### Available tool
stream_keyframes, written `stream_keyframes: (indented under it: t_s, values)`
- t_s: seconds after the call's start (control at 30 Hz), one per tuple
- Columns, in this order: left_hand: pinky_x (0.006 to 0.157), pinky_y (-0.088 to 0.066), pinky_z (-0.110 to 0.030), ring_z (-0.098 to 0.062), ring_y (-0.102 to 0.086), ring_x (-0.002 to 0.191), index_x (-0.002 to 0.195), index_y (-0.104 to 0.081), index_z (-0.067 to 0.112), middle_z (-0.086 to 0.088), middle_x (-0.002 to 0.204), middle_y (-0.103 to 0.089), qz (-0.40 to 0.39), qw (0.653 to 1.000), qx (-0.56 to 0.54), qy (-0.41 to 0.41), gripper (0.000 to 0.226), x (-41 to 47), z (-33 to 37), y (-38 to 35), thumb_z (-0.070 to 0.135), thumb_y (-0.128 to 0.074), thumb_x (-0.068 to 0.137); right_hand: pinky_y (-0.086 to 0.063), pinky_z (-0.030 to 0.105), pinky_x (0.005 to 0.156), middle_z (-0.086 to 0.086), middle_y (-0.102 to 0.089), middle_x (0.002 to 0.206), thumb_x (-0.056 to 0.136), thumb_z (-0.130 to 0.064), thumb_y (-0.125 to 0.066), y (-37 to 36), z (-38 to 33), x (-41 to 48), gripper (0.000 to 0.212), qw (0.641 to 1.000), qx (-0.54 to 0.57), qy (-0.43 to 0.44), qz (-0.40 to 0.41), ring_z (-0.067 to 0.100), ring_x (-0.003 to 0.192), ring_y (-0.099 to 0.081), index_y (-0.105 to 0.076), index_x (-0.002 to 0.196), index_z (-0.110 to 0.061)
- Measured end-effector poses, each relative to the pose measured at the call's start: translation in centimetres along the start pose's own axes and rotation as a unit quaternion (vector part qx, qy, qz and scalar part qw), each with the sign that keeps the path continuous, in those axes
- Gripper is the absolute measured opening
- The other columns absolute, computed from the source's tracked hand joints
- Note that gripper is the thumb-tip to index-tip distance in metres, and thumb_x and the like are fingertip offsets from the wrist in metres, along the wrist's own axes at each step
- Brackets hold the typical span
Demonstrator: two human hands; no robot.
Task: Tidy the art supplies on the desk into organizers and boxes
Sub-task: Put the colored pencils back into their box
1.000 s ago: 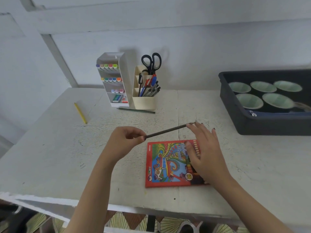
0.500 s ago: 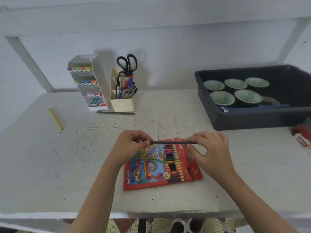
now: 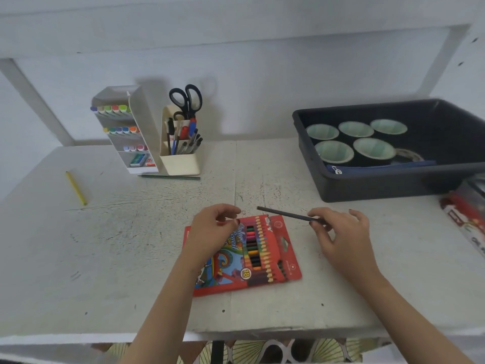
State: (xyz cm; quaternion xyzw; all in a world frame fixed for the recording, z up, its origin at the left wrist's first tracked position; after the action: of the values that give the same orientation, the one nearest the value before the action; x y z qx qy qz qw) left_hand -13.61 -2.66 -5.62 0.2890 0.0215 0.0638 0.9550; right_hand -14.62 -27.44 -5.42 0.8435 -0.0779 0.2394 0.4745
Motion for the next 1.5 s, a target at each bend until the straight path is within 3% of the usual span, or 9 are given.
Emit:
stream_keyframes:
  t_s: [0.2, 0.63, 0.77, 0.9, 1.1, 1.23, 1.3, 1.37, 1.5]
  values:
    - [0.092, -0.047, -0.038, -0.017, -0.058, 0.1, 0.101, -0.07, 0.021, 0.002, 0.106, -0.066, 0.101, 0.985, 0.142, -0.002, 0.021, -0.3, -1.5, 0.4, 0.016, -0.061, 0.083, -0.026, 0.05, 0.1, -0.006, -0.067, 0.071, 0.077, -0.006, -0.072, 0.3, 1.5, -0.5, 0.017, 0.998, -0.048, -0.027, 0.003, 0.018, 0.067, -0.063, -0.067, 0.086, -0.019]
    - [0.087, -0.036, -0.025, -0.014, -0.051, 0.102, 0.092, -0.07, 0.02, 0.003, 0.101, -0.064, 0.115, 0.985, 0.127, -0.03, 0.013, -0.2, -2.7, 0.0, 0.017, -0.061, 0.085, -0.016, 0.058, 0.106, -0.006, -0.065, 0.089, 0.081, -0.012, -0.071, -1.2, 1.7, 1.0, 0.014, 0.997, -0.06, -0.009, -0.054, 0.022, 0.092, -0.057, -0.071, 0.085, -0.025]
    - [0.088, -0.031, -0.024, -0.013, -0.047, 0.103, 0.091, -0.069, 0.022, 0.002, 0.103, -0.063, 0.112, 0.984, 0.131, -0.042, 0.012, -0.2, -2.8, -0.2, 0.016, -0.06, 0.085, -0.029, 0.039, 0.089, -0.001, -0.065, 0.084, 0.081, -0.012, -0.072, -2.3, 0.3, 2.1, 0.012, 0.996, -0.035, 0.039, -0.068, 0.024, 0.086, -0.056, -0.074, 0.085, -0.022]
    - [0.087, -0.027, -0.022, -0.006, -0.037, 0.102, 0.091, -0.067, 0.024, 0.006, 0.106, -0.057, 0.107, 0.984, 0.133, -0.044, 0.012, -0.3, -2.9, -0.2, 0.018, -0.059, 0.086, -0.024, 0.03, 0.077, 0.0, -0.064, 0.083, 0.083, -0.015, -0.07, -3.3, -1.0, 2.8, 0.011, 0.995, -0.029, 0.059, -0.077, 0.022, 0.085, -0.054, -0.075, 0.089, -0.022]
    - [0.088, -0.025, -0.02, -0.003, -0.034, 0.103, 0.094, -0.067, 0.022, 0.005, 0.11, -0.055, 0.111, 0.983, 0.133, -0.052, 0.012, -0.4, -3.1, -0.3, 0.019, -0.058, 0.087, -0.02, 0.024, 0.082, -0.005, -0.062, 0.095, 0.092, -0.024, -0.057, -5.1, -2.8, 2.4, 0.017, 0.987, -0.007, 0.078, -0.14, 0.015, 0.095, -0.052, -0.071, 0.102, -0.023]
    - [0.087, -0.024, -0.019, -0.003, -0.034, 0.102, 0.094, -0.067, 0.022, 0.005, 0.109, -0.056, 0.112, 0.984, 0.129, -0.055, 0.012, -0.4, -3.1, -0.2, 0.018, -0.058, 0.087, -0.025, 0.032, 0.094, -0.003, -0.065, 0.105, 0.093, -0.025, -0.054, -4.4, -3.3, 1.3, 0.021, 0.995, -0.016, 0.039, -0.089, 0.016, 0.1, -0.056, -0.068, 0.109, -0.021]
    - [0.087, -0.025, -0.019, -0.004, -0.035, 0.102, 0.094, -0.068, 0.021, 0.004, 0.109, -0.057, 0.115, 0.984, 0.125, -0.057, 0.012, -0.4, -3.2, -0.2, 0.017, -0.059, 0.087, -0.021, 0.04, 0.107, 0.004, -0.056, 0.127, 0.095, -0.032, -0.048, -4.4, -3.7, 0.0, 0.033, 0.995, -0.045, -0.019, -0.084, 0.02, 0.118, -0.049, -0.059, 0.124, -0.02]
    - [0.087, -0.025, -0.019, -0.004, -0.035, 0.103, 0.094, -0.068, 0.021, 0.004, 0.11, -0.057, 0.116, 0.984, 0.121, -0.058, 0.012, -0.3, -3.3, -0.2, 0.017, -0.059, 0.087, -0.004, 0.043, 0.114, 0.011, -0.024, 0.153, 0.096, -0.045, -0.038, -4.8, -3.9, -1.4, 0.052, 0.986, -0.063, -0.088, -0.128, 0.025, 0.14, -0.022, -0.035, 0.143, -0.022]
    - [0.088, -0.025, -0.02, -0.004, -0.033, 0.104, 0.095, -0.067, 0.022, 0.004, 0.112, -0.055, 0.106, 0.985, 0.128, -0.054, 0.012, -0.1, -3.4, -0.2, 0.02, -0.058, 0.088, 0.021, 0.044, 0.107, 0.012, 0.006, 0.158, 0.095, -0.055, -0.023, -6.2, -4.1, -2.4, 0.069, 0.969, -0.049, -0.148, -0.194, 0.026, 0.145, 0.006, 0.003, 0.15, -0.021]
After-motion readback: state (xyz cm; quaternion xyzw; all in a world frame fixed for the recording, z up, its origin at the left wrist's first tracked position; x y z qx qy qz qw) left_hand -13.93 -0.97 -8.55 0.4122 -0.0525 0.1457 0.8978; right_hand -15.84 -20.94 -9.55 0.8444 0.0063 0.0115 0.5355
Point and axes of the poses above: each hand's wrist, its own x-axis towards the middle knuckle, its own y-axis out of the back of the hand, z = x × y, the point moved 4 cm from there along x, towards the middle knuckle
